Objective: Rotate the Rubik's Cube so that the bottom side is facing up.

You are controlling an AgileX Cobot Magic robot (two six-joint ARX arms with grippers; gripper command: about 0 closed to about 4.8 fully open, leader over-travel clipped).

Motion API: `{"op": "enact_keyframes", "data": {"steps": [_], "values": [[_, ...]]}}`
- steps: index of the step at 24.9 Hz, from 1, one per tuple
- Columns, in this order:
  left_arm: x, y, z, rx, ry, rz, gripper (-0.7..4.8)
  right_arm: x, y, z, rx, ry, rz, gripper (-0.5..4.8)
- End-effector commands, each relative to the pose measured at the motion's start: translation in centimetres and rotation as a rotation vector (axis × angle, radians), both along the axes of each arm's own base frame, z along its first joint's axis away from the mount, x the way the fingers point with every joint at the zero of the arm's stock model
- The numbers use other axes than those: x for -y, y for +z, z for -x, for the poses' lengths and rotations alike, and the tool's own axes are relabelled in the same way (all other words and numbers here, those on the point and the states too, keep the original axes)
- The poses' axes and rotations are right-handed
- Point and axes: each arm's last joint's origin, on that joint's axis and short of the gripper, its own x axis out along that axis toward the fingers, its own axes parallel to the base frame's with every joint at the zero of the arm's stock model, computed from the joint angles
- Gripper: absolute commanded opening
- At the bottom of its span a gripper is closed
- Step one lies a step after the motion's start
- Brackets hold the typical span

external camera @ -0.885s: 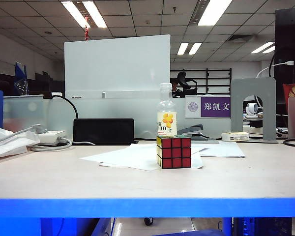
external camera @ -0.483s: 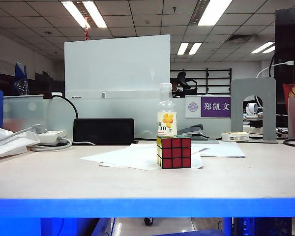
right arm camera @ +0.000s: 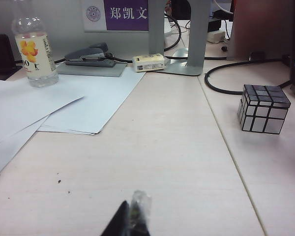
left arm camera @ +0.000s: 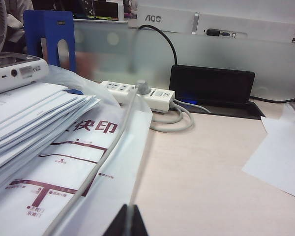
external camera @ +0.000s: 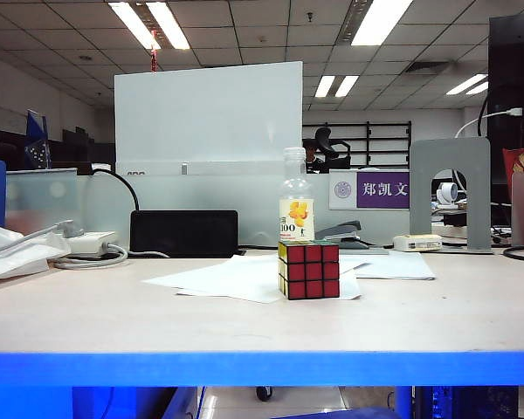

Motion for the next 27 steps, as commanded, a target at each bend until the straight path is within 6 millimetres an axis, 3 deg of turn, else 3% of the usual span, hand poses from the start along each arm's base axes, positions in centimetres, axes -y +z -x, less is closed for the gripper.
{"op": "enact_keyframes", "data": {"steps": [1,14,19,21,22,23,27], "values": [[0.0,0.2,0.0,0.014,-0.005,0.019,-0.05,0.0,0.1,0.0,0.015,-0.006,-0.078,-0.05],[0.2,0.3,0.0,0.034,-0.078,0.11,-0.03,-0.3,0.0,0.0,0.004,0.09,-0.164,-0.05],[0.5,2.2,0.3,0.214,-0.202,0.198,0.01,-0.5,0.5,0.0,0.038,0.156,-0.228,-0.05],[0.5,2.6,0.3,0.226,-0.208,0.238,0.37,-0.5,0.9,0.0,0.065,0.158,-0.252,-0.05],[0.6,2.9,0.3,0.212,-0.237,0.264,1.08,-0.5,1.4,0.1,0.09,0.161,-0.272,-0.05],[0.7,3.0,0.3,0.206,-0.262,0.264,1.3,-0.5,1.6,0.1,0.101,0.17,-0.284,-0.05],[1.0,4.6,-0.2,0.165,-0.331,0.276,1.41,-0.7,3.0,0.5,0.128,0.232,-0.293,-0.05]]}}
